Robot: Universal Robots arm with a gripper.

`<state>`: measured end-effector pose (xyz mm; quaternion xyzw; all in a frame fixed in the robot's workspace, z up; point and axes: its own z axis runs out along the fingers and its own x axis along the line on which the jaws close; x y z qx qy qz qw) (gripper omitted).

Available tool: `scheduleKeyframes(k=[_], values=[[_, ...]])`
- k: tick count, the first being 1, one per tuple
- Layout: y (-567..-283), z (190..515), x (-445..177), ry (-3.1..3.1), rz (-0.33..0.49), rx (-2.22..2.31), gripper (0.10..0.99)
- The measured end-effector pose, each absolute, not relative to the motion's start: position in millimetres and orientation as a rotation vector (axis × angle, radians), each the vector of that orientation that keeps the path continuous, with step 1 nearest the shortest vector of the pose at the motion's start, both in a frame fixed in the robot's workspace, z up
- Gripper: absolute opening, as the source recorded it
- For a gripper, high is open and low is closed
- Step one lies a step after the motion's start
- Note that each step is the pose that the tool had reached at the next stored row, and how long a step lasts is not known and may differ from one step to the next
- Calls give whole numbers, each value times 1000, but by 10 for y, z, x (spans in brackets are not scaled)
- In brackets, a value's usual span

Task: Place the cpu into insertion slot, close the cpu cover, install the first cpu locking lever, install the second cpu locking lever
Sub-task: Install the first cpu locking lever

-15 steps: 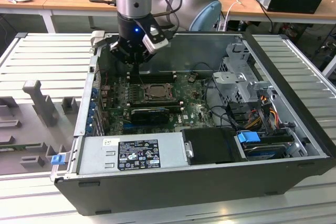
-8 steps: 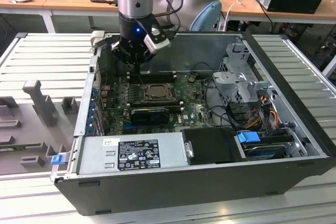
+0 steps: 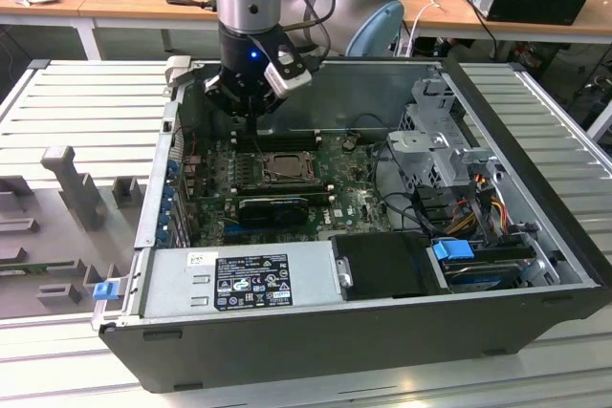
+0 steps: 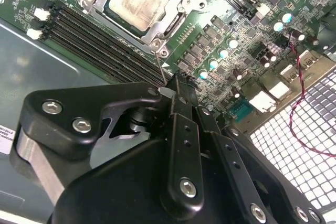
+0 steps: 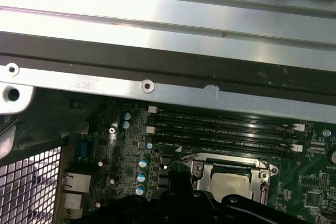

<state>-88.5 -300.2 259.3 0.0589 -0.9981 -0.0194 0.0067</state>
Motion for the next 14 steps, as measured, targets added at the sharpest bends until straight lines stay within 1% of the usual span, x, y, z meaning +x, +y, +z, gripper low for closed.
scheduleKeyframes(k=[14], values=[[-3002, 2593, -833, -3122, -61, 184, 106]])
